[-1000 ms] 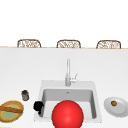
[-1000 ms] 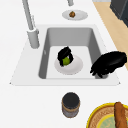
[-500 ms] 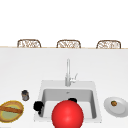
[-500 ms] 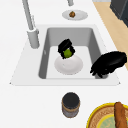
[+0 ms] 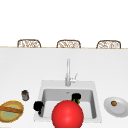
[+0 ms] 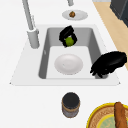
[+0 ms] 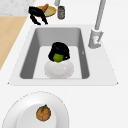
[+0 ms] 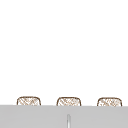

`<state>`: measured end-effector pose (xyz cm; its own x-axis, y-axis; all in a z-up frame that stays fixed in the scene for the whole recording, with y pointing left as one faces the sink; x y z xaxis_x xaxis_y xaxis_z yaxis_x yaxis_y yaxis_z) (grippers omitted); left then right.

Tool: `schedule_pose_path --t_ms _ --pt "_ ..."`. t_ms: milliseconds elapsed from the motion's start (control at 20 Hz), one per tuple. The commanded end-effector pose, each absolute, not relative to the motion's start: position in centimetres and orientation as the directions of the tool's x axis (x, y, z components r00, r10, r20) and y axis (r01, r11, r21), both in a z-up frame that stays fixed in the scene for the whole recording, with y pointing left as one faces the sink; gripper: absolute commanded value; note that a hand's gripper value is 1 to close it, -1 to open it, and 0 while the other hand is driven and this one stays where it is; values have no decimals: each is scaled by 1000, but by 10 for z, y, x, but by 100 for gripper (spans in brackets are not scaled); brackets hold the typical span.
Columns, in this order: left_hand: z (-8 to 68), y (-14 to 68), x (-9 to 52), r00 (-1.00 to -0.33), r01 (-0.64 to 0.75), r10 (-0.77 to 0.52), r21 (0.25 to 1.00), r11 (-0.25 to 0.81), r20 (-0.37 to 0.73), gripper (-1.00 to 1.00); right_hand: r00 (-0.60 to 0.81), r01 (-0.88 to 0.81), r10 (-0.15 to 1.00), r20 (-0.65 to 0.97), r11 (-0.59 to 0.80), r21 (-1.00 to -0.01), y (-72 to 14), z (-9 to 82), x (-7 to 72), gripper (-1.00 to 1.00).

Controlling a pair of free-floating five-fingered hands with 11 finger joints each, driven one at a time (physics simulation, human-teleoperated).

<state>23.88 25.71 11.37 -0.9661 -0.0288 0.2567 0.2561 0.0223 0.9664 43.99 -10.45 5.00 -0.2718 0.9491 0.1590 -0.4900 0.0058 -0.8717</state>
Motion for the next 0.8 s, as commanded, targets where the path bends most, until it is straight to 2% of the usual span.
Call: schedule_pose_path --t_ms 0,750 --pt "114 257 239 -966 256 -29 966 22 257 0 -250 -490 953 174 31 -871 -117 81 435 100" --pt "114 257 239 -966 256 -29 966 22 257 0 -251 -493 943 220 70 -867 -197 161 379 100"
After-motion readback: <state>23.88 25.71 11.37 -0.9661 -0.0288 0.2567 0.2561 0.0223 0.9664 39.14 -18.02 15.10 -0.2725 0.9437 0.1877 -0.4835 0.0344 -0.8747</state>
